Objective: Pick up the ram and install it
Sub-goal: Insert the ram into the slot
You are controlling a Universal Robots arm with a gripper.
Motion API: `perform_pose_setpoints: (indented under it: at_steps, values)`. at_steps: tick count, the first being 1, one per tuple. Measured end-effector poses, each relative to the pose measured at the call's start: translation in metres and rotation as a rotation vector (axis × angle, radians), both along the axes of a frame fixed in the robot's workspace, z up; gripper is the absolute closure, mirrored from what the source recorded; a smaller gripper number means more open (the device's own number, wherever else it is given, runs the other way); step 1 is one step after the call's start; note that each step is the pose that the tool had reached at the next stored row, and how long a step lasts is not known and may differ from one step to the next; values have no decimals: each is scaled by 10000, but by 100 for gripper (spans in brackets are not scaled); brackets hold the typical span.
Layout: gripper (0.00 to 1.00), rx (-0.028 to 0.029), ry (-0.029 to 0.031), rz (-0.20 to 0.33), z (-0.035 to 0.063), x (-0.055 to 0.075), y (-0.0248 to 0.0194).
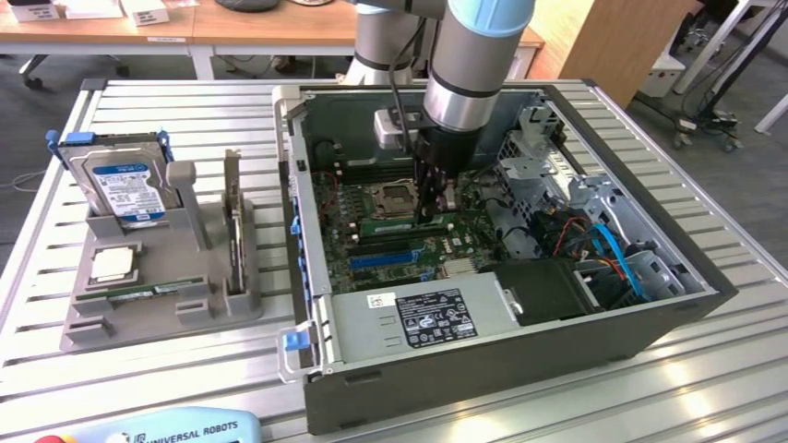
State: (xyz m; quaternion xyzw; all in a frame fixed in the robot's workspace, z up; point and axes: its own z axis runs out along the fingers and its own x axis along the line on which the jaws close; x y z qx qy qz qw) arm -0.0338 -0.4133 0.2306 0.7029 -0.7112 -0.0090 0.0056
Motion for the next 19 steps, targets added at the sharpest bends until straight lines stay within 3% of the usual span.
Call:
perform_pose_setpoints:
  at_steps: [19]
  values:
    - [89,2,-1,-125,-4,2,-4]
